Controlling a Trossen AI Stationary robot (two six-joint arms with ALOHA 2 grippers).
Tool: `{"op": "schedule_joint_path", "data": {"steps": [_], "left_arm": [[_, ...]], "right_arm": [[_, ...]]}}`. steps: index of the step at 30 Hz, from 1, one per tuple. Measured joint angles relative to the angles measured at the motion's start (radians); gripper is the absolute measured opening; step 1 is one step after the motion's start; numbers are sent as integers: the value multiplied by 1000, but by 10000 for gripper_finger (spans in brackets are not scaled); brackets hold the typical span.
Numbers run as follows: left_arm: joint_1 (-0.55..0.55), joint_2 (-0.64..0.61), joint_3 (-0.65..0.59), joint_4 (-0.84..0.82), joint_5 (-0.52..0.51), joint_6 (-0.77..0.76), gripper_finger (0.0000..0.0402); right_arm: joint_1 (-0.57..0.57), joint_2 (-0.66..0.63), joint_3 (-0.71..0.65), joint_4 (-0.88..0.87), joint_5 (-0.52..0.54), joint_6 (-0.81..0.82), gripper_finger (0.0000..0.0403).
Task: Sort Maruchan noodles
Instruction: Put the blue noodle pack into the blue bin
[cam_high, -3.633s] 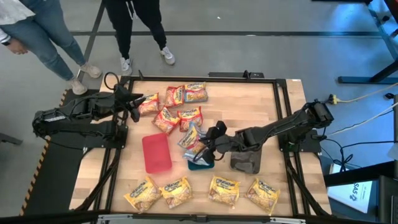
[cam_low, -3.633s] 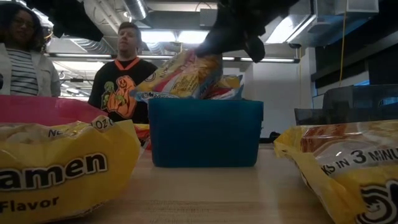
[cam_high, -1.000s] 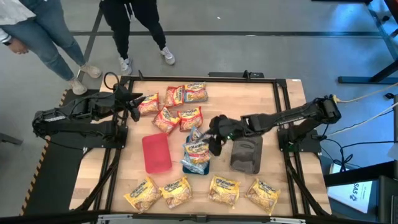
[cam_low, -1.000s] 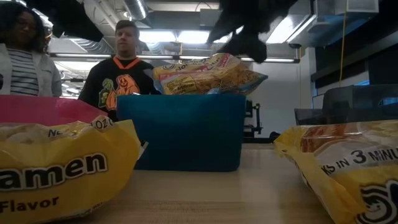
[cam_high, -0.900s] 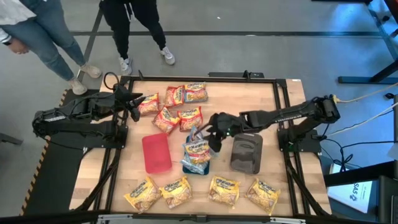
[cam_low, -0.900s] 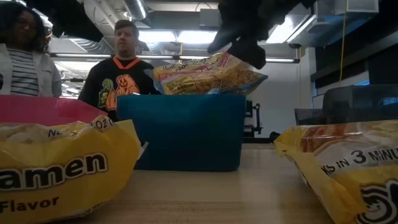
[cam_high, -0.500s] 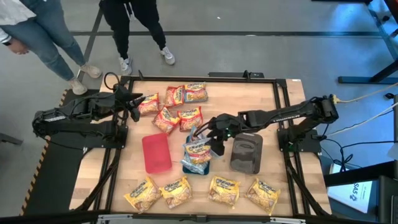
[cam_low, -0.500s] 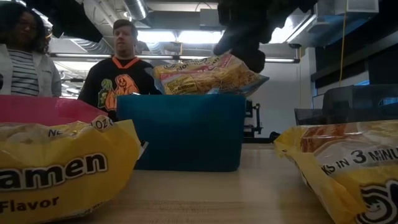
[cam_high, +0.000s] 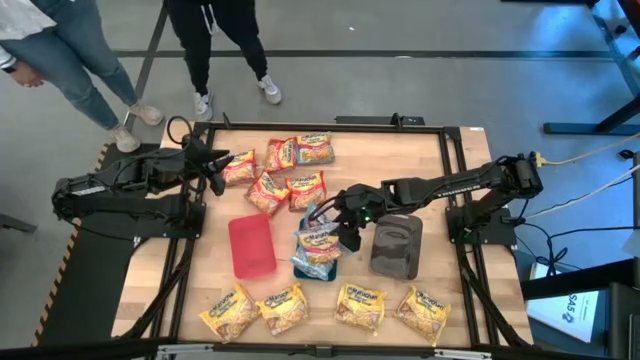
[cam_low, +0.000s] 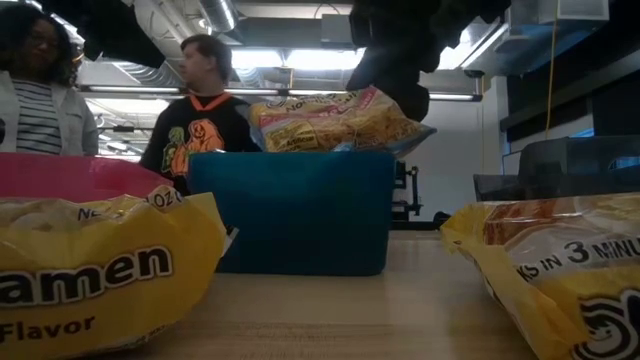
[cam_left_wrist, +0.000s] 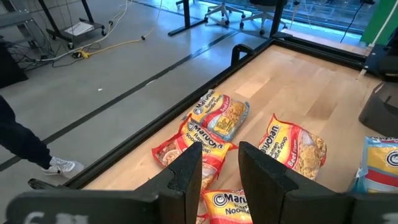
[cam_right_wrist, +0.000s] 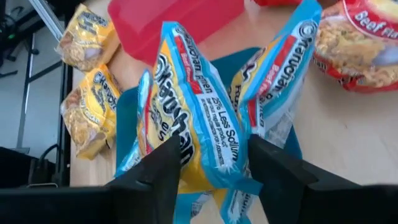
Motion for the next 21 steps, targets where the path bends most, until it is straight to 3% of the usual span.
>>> {"op": "schedule_joint_path", "data": {"steps": [13, 21], "left_arm": [[0, 0, 0, 0, 0, 0, 99], [0, 0, 0, 0, 0, 1, 99]], "right_arm": [[0, 0, 0, 12, 5, 2, 12], [0, 0, 0, 109, 32, -1, 5]]}}
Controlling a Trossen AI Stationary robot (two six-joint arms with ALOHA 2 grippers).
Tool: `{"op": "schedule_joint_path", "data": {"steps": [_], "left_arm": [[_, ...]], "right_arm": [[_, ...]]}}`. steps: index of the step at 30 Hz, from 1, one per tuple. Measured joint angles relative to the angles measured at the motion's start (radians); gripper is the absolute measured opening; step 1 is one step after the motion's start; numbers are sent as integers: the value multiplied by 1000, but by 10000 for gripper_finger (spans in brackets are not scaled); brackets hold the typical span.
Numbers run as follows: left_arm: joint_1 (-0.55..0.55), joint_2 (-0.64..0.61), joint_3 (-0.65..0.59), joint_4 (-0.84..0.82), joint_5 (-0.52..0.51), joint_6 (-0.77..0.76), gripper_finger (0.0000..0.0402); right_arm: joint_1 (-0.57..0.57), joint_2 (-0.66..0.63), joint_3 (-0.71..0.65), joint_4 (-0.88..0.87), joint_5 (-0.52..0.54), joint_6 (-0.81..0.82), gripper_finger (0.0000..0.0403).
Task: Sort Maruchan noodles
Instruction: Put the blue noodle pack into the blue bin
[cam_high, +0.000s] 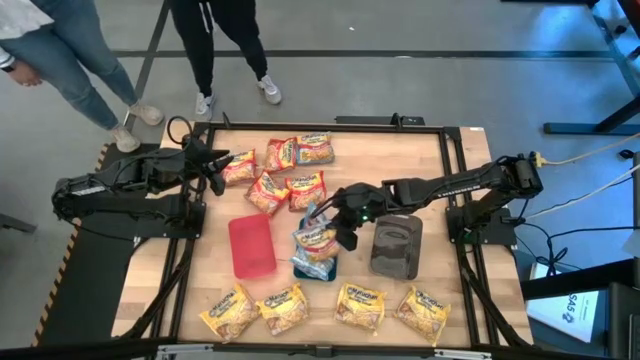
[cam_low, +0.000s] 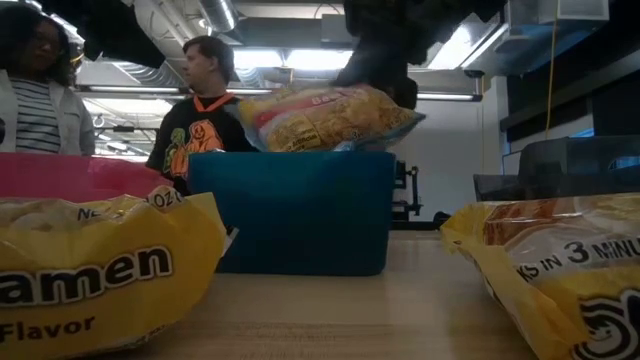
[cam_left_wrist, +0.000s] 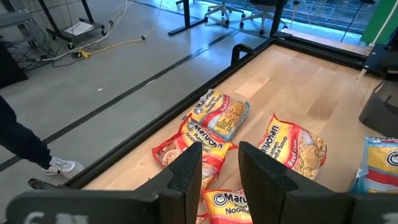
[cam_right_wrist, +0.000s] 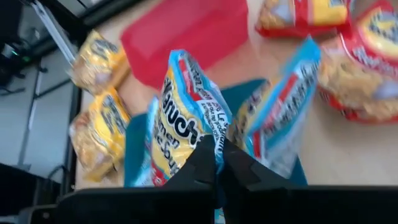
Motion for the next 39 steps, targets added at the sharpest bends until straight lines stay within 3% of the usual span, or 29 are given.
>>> {"op": "schedule_joint_path", "data": {"steps": [10, 26, 34, 39], "left_arm": [[0, 0, 0, -23, 0, 0, 99], [0, 0, 0, -22, -3, 45, 99], [0, 0, 0, -22, -5, 45, 99], [0, 0, 0, -22, -4, 45, 99]], "right_arm": [[8, 0, 0, 82, 6, 16, 2], [129, 10, 0, -3, 167, 78, 1], [154, 39, 0, 7, 144, 105, 3], [151, 46, 0, 1, 117, 127, 32]]}}
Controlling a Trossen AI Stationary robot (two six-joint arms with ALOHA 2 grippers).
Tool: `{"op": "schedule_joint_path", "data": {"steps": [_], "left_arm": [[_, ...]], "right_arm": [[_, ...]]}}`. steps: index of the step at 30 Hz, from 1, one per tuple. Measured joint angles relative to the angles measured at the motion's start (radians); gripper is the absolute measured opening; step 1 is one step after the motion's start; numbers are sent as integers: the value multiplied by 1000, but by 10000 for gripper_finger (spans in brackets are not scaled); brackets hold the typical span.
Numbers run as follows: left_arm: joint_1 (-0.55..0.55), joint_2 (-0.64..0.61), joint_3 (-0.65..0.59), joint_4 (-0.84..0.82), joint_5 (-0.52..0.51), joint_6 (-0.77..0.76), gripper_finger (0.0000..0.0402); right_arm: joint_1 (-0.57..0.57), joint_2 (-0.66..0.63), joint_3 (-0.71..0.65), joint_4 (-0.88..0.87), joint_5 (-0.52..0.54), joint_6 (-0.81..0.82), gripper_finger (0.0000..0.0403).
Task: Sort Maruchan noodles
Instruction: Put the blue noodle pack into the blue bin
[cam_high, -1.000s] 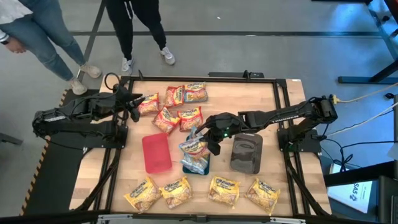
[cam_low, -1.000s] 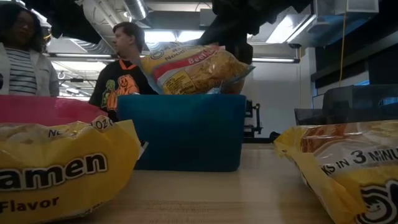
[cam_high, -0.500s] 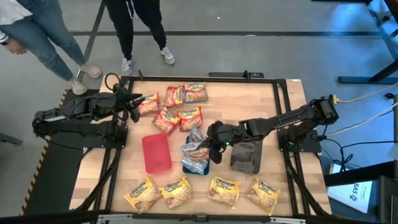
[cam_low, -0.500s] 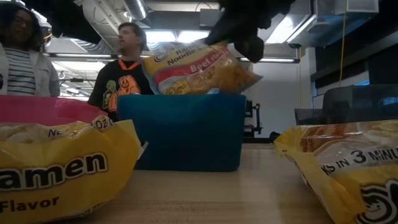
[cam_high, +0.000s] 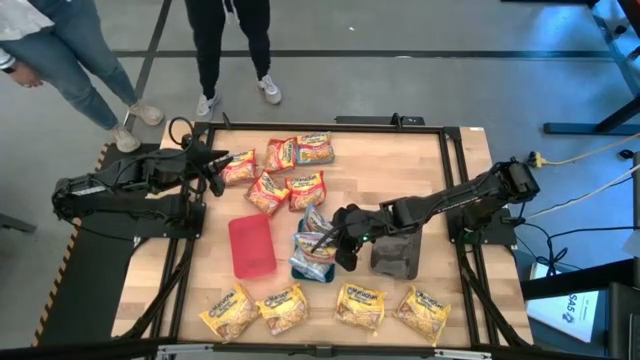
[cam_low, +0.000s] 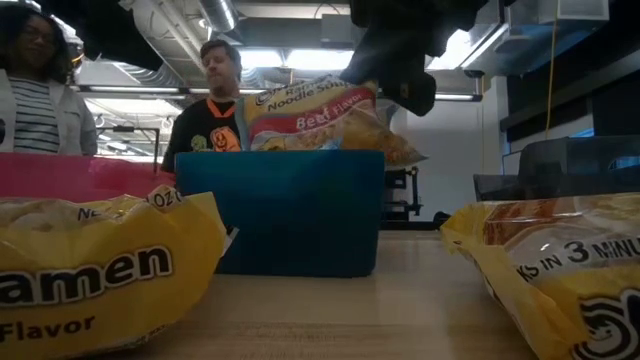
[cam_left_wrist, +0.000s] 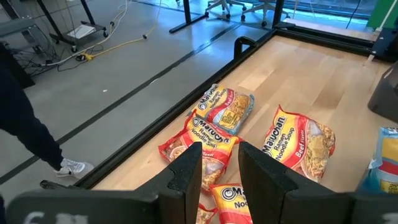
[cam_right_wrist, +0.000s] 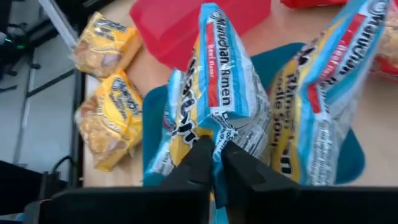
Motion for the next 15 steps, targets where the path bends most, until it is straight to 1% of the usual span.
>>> {"op": "schedule_joint_path", "data": {"steps": [9, 15], "left_arm": [[0, 0, 0, 0, 0, 0, 99], [0, 0, 0, 0, 0, 0, 99]], "right_arm": [[0, 0, 0, -1, 2, 0, 127], [-15, -13, 0, 5, -17, 1, 173]]}}
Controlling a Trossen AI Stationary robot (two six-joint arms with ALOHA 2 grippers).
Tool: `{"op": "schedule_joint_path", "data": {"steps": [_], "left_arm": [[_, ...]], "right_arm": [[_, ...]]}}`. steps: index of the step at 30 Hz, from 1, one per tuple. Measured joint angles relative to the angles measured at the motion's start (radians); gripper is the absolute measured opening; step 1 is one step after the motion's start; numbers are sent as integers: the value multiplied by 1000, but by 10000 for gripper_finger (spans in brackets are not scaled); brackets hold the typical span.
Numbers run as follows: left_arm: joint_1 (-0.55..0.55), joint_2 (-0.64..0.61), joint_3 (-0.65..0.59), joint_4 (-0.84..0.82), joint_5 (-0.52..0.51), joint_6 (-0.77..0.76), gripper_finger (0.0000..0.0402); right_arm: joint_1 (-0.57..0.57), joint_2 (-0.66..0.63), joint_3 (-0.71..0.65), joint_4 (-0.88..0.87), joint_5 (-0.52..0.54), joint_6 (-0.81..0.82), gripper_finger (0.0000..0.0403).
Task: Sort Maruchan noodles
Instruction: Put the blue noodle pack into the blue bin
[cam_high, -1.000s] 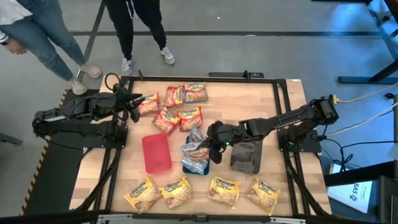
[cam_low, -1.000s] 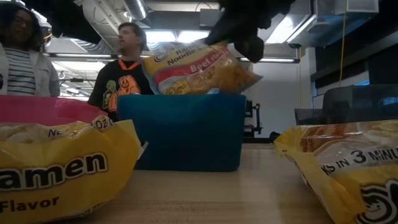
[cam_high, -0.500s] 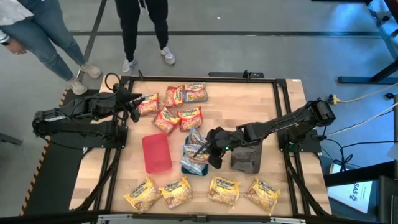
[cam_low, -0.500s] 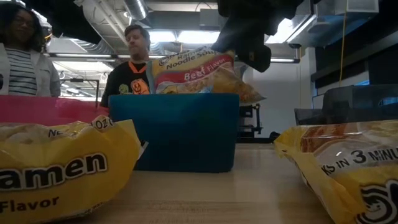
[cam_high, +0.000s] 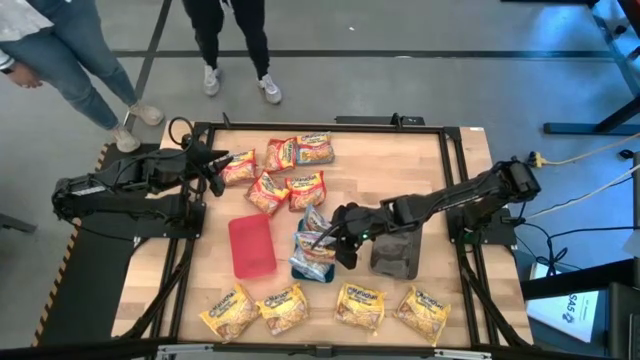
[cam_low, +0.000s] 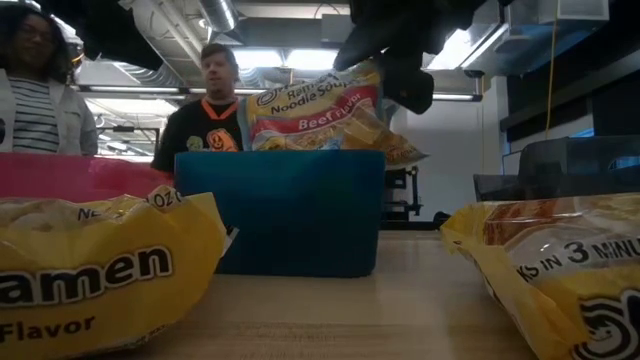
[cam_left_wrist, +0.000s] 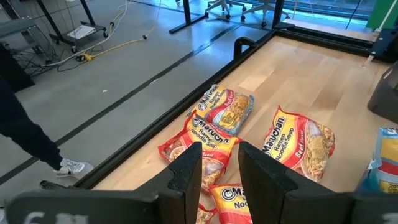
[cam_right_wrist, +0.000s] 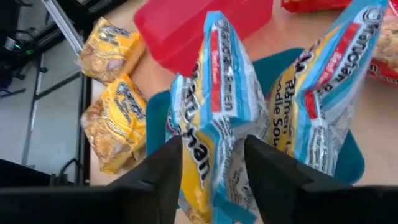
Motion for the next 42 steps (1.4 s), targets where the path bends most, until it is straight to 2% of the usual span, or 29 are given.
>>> {"op": "schedule_joint_path", "data": {"steps": [10, 20, 28, 34, 39, 42], "left_arm": [[0, 0, 0, 0, 1, 0, 99], [0, 0, 0, 1, 1, -5, 99], [0, 0, 0, 10, 4, -27, 99], [0, 0, 0, 26, 3, -22, 99], [0, 0, 0, 94, 6, -84, 99], [0, 4, 0, 121, 5, -106, 99]], "right_arm": [[-28, -48, 0, -5, 3, -8, 193], [-154, -81, 0, 22, 28, -36, 193], [-360, -83, 0, 154, 37, -110, 193], [-515, -83, 0, 251, 31, -242, 193], [-639, -83, 0, 266, -51, -224, 193], [-724, -72, 0, 268, -136, -168, 193]]}}
